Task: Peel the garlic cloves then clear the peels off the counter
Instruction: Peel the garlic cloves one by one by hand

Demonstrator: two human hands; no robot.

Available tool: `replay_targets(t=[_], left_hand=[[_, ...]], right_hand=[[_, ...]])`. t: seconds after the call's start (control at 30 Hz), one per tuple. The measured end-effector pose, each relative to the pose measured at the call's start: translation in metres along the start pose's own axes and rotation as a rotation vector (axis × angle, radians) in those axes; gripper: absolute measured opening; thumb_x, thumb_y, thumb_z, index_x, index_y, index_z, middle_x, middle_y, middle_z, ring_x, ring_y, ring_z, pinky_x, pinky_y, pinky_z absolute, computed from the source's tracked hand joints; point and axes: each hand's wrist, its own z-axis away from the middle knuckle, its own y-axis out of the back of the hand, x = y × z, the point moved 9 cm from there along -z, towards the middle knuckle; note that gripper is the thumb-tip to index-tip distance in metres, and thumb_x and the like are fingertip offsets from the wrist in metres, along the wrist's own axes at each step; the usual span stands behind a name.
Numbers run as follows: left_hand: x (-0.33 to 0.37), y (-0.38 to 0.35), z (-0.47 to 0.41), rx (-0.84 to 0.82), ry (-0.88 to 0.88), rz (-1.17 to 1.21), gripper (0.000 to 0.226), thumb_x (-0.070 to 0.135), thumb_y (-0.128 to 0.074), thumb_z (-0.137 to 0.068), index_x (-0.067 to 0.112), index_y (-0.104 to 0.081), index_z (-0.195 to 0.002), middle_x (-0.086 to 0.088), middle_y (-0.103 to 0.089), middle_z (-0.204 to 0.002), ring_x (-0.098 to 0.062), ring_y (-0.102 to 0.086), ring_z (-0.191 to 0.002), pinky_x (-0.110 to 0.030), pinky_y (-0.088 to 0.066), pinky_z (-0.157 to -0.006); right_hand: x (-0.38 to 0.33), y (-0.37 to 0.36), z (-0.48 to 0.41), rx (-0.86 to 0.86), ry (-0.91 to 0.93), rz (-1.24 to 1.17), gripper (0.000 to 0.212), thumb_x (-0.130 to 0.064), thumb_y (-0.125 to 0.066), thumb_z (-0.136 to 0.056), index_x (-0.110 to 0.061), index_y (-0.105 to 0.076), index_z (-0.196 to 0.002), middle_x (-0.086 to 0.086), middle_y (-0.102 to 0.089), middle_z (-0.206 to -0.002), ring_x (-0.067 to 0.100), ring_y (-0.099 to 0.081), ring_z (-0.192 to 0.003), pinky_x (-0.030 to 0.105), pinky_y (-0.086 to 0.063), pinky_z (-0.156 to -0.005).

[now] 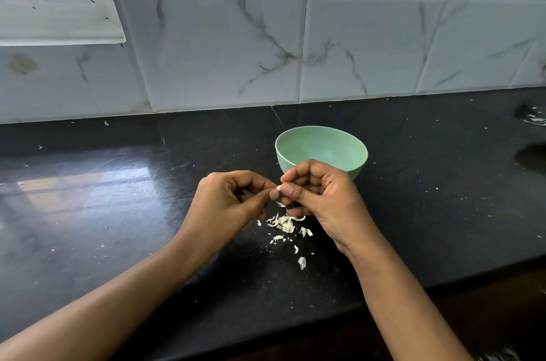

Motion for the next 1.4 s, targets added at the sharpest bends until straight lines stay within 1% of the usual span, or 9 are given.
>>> replay_targets(t=[0.17,0.37,0.6,0.73,0.87,0.97,1.07,1.23,1.4], left_hand=[[-0.014,-0.002,-0.003,-0.045,0.141,0.182,0.008,0.013,-0.069,-0.082,0.014,-0.072,-0.075,-0.004,-0.07,-0.065,-0.017,-0.066,-0.052,-0.022,-0.041,-0.043],[-0.016,-0.001,-0.004,-0.057,0.169,0.224,0.015,0.007,-0.067,-0.084,0.013,-0.07,-0.07,-0.007,-0.068,-0.064,-0.019,-0.065,-0.05,-0.021,-0.042,-0.041],[-0.009,0.002,-0.003,-0.023,0.088,0.131,0.018,0.011,-0.069,-0.084,0.02,-0.07,-0.068,-0.002,-0.066,-0.059,-0.019,-0.066,-0.051,-0.021,-0.043,-0.042],[-0.002,0.003,-0.002,0.004,-0.001,0.022,0.013,0.017,-0.072,-0.082,0.025,-0.071,-0.072,-0.003,-0.066,-0.054,-0.025,-0.066,-0.051,-0.027,-0.045,-0.045],[0.001,0.004,-0.001,0.016,-0.015,0.041,0.011,0.016,-0.073,-0.08,0.021,-0.072,-0.071,0.001,-0.066,-0.053,-0.013,-0.065,-0.049,-0.026,-0.046,-0.046],[0.001,0.004,-0.001,0.018,-0.013,0.082,0.009,0.015,-0.074,-0.079,0.021,-0.073,-0.072,0.002,-0.068,-0.059,-0.017,-0.069,-0.053,-0.03,-0.051,-0.049],[0.001,0.005,-0.002,0.02,0.001,0.119,0.006,0.016,-0.074,-0.078,0.021,-0.073,-0.074,0.001,-0.069,-0.059,-0.019,-0.069,-0.054,-0.023,-0.051,-0.048],[0.006,0.005,0.0,0.015,-0.035,0.102,0.007,0.016,-0.075,-0.076,0.022,-0.074,-0.074,0.005,-0.071,-0.064,-0.018,-0.07,-0.055,-0.019,-0.049,-0.047],[0.006,0.005,-0.001,0.022,-0.035,0.085,0.012,0.011,-0.076,-0.076,0.022,-0.074,-0.072,0.005,-0.07,-0.059,-0.017,-0.069,-0.053,-0.015,-0.044,-0.045]], right_hand=[[-0.009,-0.009,0.001,-0.058,0.154,0.263,0.026,0.001,-0.065,-0.086,-0.025,-0.064,-0.088,-0.006,-0.058,-0.074,0.008,-0.06,-0.071,0.024,-0.057,-0.062],[-0.018,-0.014,0.005,-0.091,0.263,0.388,0.021,0.0,-0.065,-0.085,-0.016,-0.06,-0.098,-0.007,-0.057,-0.074,0.011,-0.058,-0.068,0.041,-0.057,-0.068],[-0.018,-0.004,0.003,-0.002,0.279,0.413,0.019,-0.004,-0.074,-0.077,-0.019,-0.074,-0.089,-0.015,-0.067,-0.075,0.003,-0.062,-0.07,0.022,-0.052,-0.067],[-0.028,0.0,0.006,0.072,0.381,0.517,0.013,-0.009,-0.079,-0.074,-0.019,-0.075,-0.082,-0.008,-0.066,-0.077,0.009,-0.064,-0.072,0.025,-0.053,-0.064],[-0.032,0.003,0.007,0.129,0.41,0.529,0.014,-0.011,-0.083,-0.071,-0.016,-0.07,-0.073,-0.006,-0.062,-0.076,0.014,-0.061,-0.069,0.025,-0.051,-0.059],[-0.03,0.003,0.006,0.113,0.382,0.514,0.014,-0.011,-0.082,-0.072,-0.017,-0.07,-0.073,-0.006,-0.062,-0.076,0.015,-0.061,-0.069,0.027,-0.052,-0.059],[-0.021,0.006,0.004,0.076,0.277,0.373,0.012,-0.011,-0.078,-0.075,-0.02,-0.071,-0.078,-0.005,-0.065,-0.079,0.017,-0.064,-0.07,0.034,-0.056,-0.058],[-0.007,0.005,0.002,0.032,0.078,0.153,0.015,-0.006,-0.076,-0.077,-0.02,-0.072,-0.077,0.013,-0.071,-0.079,0.014,-0.064,-0.068,0.022,-0.052,-0.054],[-0.002,0.003,0.001,0.007,0.005,0.039,0.015,-0.002,-0.073,-0.077,-0.017,-0.072,-0.079,0.009,-0.073,-0.078,0.014,-0.067,-0.071,0.02,-0.052,-0.054]])
